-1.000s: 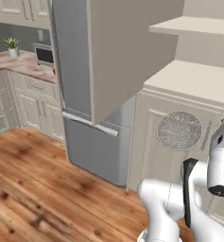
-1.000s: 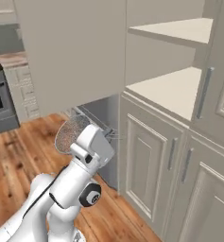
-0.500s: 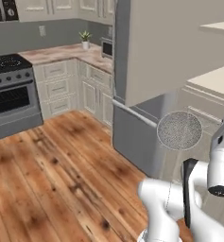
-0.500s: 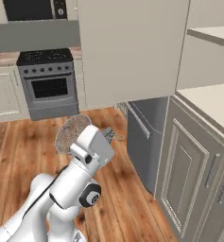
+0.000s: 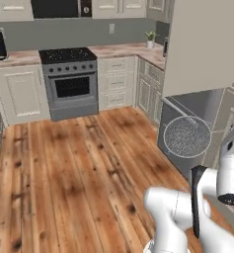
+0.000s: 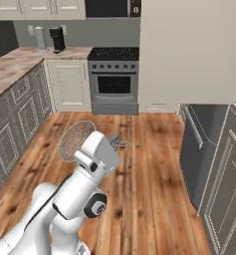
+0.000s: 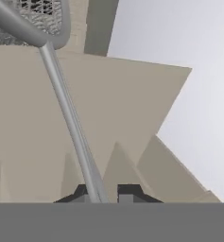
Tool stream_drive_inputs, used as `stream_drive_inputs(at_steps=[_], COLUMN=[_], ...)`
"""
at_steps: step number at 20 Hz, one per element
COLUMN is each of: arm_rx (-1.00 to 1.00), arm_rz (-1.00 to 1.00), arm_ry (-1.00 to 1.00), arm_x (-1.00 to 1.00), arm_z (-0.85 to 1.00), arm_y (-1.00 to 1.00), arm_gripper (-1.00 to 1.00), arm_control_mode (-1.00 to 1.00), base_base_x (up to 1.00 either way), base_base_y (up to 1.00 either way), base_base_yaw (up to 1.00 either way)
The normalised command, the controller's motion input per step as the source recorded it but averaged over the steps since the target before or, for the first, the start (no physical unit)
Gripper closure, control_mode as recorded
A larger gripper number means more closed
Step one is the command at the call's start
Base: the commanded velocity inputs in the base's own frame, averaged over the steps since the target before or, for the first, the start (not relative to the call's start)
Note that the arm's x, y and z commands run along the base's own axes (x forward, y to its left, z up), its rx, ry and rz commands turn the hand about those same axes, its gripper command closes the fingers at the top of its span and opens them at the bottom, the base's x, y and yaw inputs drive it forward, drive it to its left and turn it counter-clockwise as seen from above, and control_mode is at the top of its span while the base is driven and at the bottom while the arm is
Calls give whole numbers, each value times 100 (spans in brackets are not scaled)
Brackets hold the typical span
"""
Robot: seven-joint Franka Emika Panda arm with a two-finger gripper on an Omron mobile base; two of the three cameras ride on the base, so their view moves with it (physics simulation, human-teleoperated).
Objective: Open the cabinet and setup a tea strainer by placing it in the bowl upright.
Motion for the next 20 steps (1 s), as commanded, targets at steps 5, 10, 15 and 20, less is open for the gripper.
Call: stream_drive_inputs(at_steps=[5, 10, 15, 20], arm_rx=[0, 0, 0, 0], arm_rz=[0, 0, 0, 0], arm_ry=[0, 0, 0, 0], arm_x=[0, 0, 0, 0], arm_z=[0, 0, 0, 0], arm_y=[0, 0, 0, 0], arm_gripper=[100, 100, 100, 100], arm_control_mode=[100, 100, 100, 100], base_base_x=[-88, -68, -16, 12], base_base_y=[38, 60, 52, 35], base_base_yaw=[47, 44, 40, 4])
